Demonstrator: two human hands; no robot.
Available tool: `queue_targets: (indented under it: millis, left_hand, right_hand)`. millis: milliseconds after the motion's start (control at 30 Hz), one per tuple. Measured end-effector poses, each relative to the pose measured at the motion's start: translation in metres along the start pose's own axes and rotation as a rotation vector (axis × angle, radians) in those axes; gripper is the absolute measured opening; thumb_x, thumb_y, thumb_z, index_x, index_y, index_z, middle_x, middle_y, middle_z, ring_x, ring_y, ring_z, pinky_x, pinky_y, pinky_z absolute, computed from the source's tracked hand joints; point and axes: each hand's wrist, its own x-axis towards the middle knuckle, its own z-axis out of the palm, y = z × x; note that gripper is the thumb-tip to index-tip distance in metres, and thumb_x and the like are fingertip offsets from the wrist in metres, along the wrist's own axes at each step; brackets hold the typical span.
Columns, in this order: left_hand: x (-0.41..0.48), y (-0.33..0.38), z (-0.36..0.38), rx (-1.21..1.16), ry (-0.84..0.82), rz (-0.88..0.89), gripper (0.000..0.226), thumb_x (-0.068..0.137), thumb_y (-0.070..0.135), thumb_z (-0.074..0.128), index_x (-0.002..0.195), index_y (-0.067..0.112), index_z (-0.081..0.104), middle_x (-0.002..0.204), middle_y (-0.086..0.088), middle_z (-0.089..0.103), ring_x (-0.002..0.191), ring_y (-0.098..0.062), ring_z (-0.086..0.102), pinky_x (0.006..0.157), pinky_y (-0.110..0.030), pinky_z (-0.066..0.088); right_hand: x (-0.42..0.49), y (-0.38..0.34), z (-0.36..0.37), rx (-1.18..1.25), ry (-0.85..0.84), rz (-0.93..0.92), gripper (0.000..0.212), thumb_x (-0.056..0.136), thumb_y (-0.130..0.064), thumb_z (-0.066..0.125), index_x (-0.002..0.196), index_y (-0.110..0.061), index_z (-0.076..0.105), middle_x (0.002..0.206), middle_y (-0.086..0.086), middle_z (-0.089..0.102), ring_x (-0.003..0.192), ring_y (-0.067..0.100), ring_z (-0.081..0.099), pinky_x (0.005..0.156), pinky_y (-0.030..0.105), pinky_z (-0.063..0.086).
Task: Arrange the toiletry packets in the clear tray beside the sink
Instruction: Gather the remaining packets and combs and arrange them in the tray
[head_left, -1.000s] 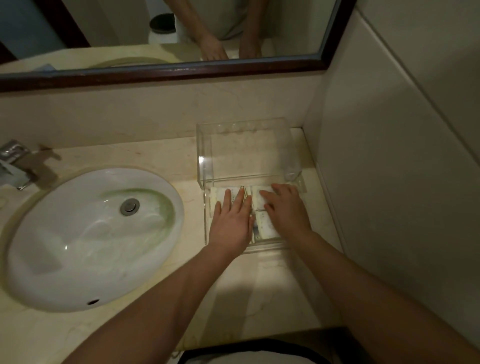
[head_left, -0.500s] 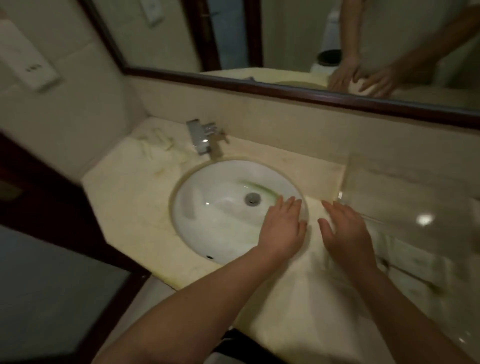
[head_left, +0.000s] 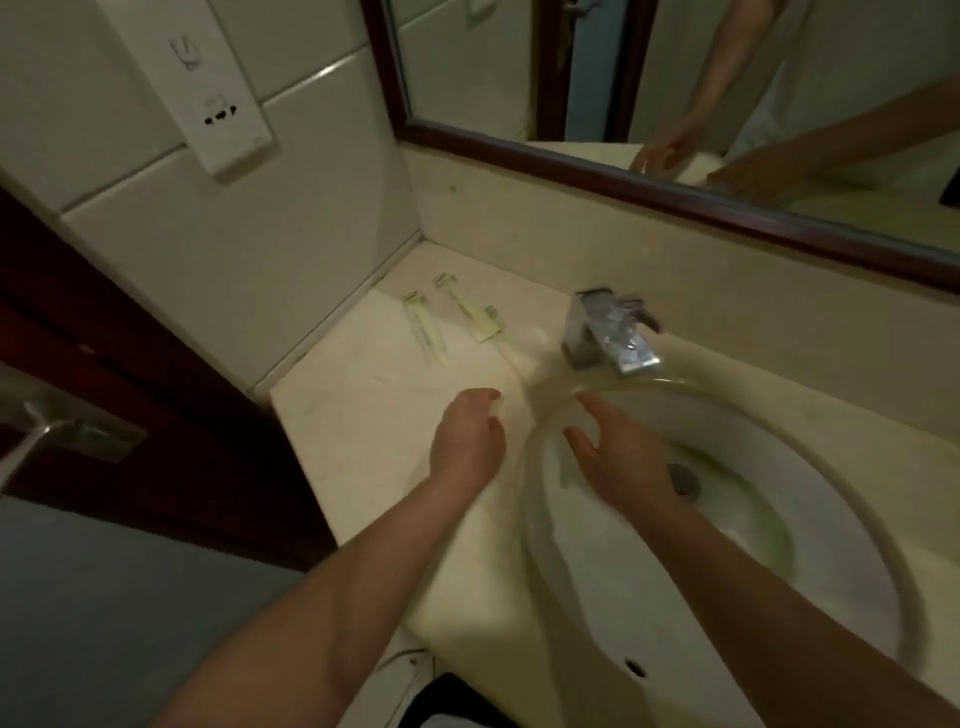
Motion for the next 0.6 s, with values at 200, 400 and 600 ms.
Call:
queue_targets:
  millis: [200, 400, 600]
  left_hand:
    - [0.094, -0.055, -0.037, -0.104, 0.085, -0.206, 0.027, 0.090, 0.024, 0.059, 0.114, 0.011, 0.066, 0.118, -0.015, 0.057, 0.107, -0.029, 0.057, 0.093, -0.035, 0.044]
    - [0.154, -0.063, -0.033, -0.091, 0.090, -0.452, 0.065, 0.080, 0.044, 0.071, 0.124, 0.002, 0.049, 0.124, -0.021, 0.050, 0.108, -0.036, 0.055, 0.090, -0.043, 0.049]
    - [0.188, -0.061, -0.025, 0.061, 0.025, -0.467, 0.060, 0.075, 0.030, 0.076, 0.119, 0.004, 0.044, 0.120, -0.020, 0.056, 0.108, -0.036, 0.055, 0.084, -0.042, 0.049]
  right_hand:
    - [0.087, -0.048, 0.033, -0.061, -0.013, 0.146, 0.046, 0.092, -0.032, 0.057, 0.135, -0.015, 0.053, 0.124, 0.016, 0.064, 0.115, 0.034, 0.058, 0.090, 0.039, 0.046]
    - [0.137, -0.062, 0.056, -0.150, -0.009, 0.237, 0.046, 0.089, -0.036, 0.057, 0.130, -0.017, 0.053, 0.123, 0.013, 0.063, 0.114, 0.031, 0.059, 0.085, 0.038, 0.049]
    - [0.157, -0.065, 0.070, -0.189, -0.079, 0.407, 0.043, 0.081, -0.036, 0.063, 0.119, -0.018, 0.051, 0.116, 0.009, 0.061, 0.112, 0.031, 0.058, 0.082, 0.039, 0.048]
